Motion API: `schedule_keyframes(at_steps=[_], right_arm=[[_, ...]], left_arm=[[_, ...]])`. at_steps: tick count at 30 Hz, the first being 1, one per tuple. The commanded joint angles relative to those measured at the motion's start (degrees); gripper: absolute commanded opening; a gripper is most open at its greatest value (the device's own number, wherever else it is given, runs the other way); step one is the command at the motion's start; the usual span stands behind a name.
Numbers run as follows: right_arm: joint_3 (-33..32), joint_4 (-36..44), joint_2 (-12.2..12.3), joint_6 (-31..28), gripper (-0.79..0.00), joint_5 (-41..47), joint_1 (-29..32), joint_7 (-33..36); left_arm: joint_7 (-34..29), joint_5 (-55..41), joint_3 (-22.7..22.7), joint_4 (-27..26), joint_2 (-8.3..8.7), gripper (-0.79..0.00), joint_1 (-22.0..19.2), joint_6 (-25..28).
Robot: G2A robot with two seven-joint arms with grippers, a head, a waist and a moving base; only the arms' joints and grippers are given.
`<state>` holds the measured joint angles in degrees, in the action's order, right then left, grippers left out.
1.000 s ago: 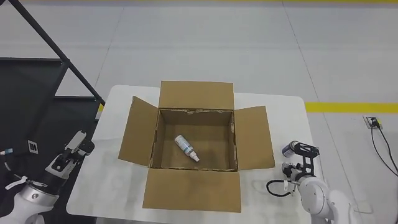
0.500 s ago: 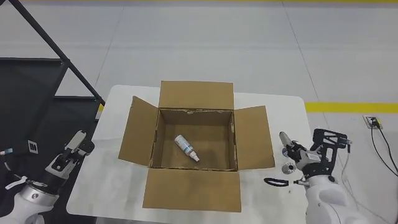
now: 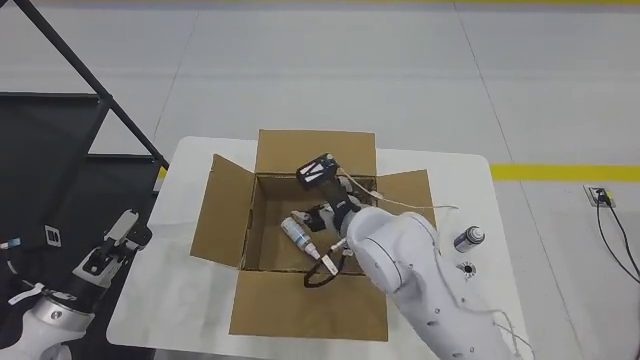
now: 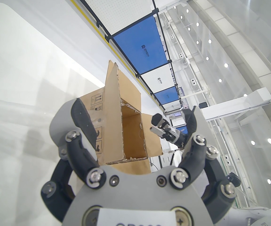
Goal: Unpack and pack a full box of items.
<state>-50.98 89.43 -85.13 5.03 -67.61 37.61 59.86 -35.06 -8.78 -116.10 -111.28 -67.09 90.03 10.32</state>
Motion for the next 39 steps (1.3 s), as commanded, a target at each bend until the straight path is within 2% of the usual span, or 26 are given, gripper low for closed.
schedule_keyframes(at_steps=[1,5,10,20,24,27,28,29,30,31,35,39], right_arm=[[4.3,-11.1,-1.9,-0.2,0.0,4.0,-6.3,0.8],[10.4,-26.2,-5.5,-2.0,0.0,9.9,-13.1,0.7],[16.0,-39.3,-9.8,-4.5,0.0,14.1,-17.5,-2.0],[20.5,-55.8,-16.3,-5.2,0.0,17.7,-20.9,-8.6],[21.2,-60.5,-18.3,-5.9,-0.049,18.6,-21.5,-10.3],[21.5,-63.4,-19.5,-7.0,-0.142,18.9,-21.9,-11.1],[21.6,-64.2,-19.9,-7.4,-0.24,19.1,-22.0,-11.3],[21.7,-65.0,-20.2,-7.6,-0.397,19.0,-22.1,-11.6],[21.8,-65.8,-20.6,-7.7,-0.459,19.0,-22.2,-11.9],[21.9,-66.5,-20.9,-7.9,-0.48,19.0,-22.3,-12.2],[21.7,-68.8,-21.9,-8.5,-0.785,19.3,-23.1,-13.4],[21.2,-70.4,-22.5,-8.7,-0.785,19.5,-24.1,-14.9]], left_arm=[[1.1,-0.4,-0.4,0.4,0.01,0.0,0.2,-0.1],[1.6,-0.9,-1.3,1.1,0.16,0.0,0.2,-0.4],[1.5,-0.8,-1.7,1.8,0.42,0.0,-0.3,-0.8],[0.9,-0.1,-1.0,2.2,0.92,0.0,-1.5,-1.5],[0.9,0.0,-0.8,2.5,1.08,0.0,-1.7,-1.7],[1.0,0.0,-0.8,2.8,1.19,0.0,-1.8,-1.9],[1.1,0.0,-0.8,2.8,1.22,0.0,-1.8,-1.9],[1.1,0.1,-0.7,2.9,1.26,0.0,-1.8,-1.9],[1.2,0.0,-0.7,2.9,1.28,0.0,-1.8,-2.0],[1.3,0.0,-0.7,2.9,1.31,0.0,-1.8,-2.0],[1.7,-0.1,-0.6,2.9,1.41,0.0,-1.7,-2.0],[1.9,-0.1,-0.5,2.8,1.52,0.0,-1.7,-1.9]])
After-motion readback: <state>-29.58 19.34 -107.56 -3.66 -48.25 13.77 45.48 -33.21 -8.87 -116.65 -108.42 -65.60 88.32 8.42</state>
